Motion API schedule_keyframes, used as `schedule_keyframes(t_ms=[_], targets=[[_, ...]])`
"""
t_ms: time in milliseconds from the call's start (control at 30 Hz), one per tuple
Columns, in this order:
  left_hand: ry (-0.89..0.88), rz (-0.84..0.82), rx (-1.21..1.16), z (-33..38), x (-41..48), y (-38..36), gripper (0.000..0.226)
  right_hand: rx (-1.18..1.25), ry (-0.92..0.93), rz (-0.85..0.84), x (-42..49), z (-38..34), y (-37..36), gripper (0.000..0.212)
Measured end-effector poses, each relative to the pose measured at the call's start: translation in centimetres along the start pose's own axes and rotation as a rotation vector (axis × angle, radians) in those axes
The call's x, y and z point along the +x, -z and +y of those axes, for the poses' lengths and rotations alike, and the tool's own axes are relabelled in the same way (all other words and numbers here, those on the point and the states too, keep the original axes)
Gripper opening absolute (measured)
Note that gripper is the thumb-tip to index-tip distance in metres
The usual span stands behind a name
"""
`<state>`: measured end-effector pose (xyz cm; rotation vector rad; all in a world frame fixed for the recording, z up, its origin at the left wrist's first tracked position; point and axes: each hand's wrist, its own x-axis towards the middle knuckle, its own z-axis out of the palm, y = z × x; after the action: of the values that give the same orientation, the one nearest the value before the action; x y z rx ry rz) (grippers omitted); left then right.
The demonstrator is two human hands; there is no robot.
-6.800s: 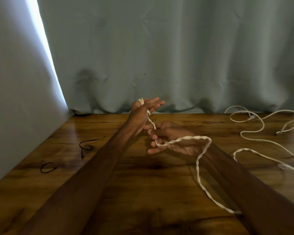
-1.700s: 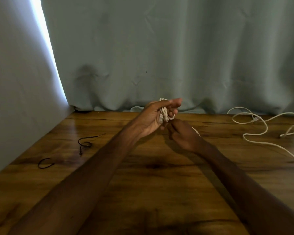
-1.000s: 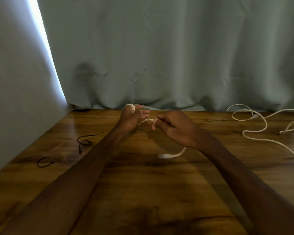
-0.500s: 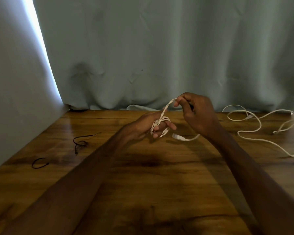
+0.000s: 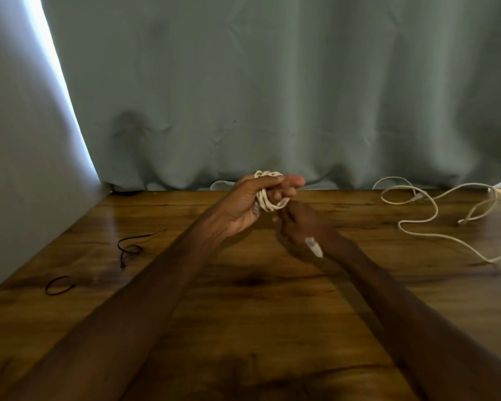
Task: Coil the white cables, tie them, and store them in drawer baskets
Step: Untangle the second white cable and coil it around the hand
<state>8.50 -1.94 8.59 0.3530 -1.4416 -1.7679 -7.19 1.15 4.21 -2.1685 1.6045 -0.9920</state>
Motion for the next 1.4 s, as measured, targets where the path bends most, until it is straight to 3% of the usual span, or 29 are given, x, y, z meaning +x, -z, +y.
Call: schedule_keyframes(t_ms=[200,300,467,533,633,733,833,933,1033,1167,1267,1400], targets=[[-0.064,0.204,0.042,-0.9,0.6,1.4,0.032,0.063,-0.037,-0.195,-0.2,-2.4,-1.7,0.022],[-0.082,0.32,0.108,-1.8,1.2,2.2,0.029,0.149,-0.15,-0.334,-0.8,-3.4,-1.9,0.025],[-0.12,0.447,0.478,-2.8,1.8,3.9,0.025,0.322,-0.188,-0.728,-1.1,-4.2,-1.0,0.017],[-0.13,0.44,0.65,-3.3,1.7,4.2,0.026,0.449,-0.177,-0.757,-1.3,-4.8,-0.6,0.019],[-0.146,0.347,0.892,-3.2,1.2,3.6,0.025,0.541,-0.207,-0.661,-1.4,-5.0,0.5,0.023],[-0.203,0.241,1.19,-2.8,0.6,3.3,0.021,0.61,-0.229,-0.746,-1.2,-4.4,2.5,0.028],[-0.237,0.164,1.375,-2.3,-0.3,3.5,0.039,0.628,-0.238,-0.789,-1.0,-3.8,3.9,0.031],[-0.144,0.005,1.342,-1.5,-1.1,3.2,0.044,0.677,-0.302,-0.736,-0.9,-3.1,5.0,0.025],[0.087,-0.079,1.068,-1.1,-1.6,2.4,0.048,0.865,-0.452,-0.629,-0.6,-2.7,6.0,0.019],[0.183,-0.006,0.86,-1.5,-1.3,1.8,0.05,1.173,-0.625,-0.597,-0.1,-2.1,6.0,0.016],[0.276,0.028,0.741,-2.4,-1.2,1.8,0.053,1.273,-0.626,-0.608,0.2,-1.7,5.3,0.014],[0.254,0.128,0.751,-3.0,-1.3,1.4,0.057,1.318,-0.578,-0.447,0.2,-1.5,5.4,0.029]])
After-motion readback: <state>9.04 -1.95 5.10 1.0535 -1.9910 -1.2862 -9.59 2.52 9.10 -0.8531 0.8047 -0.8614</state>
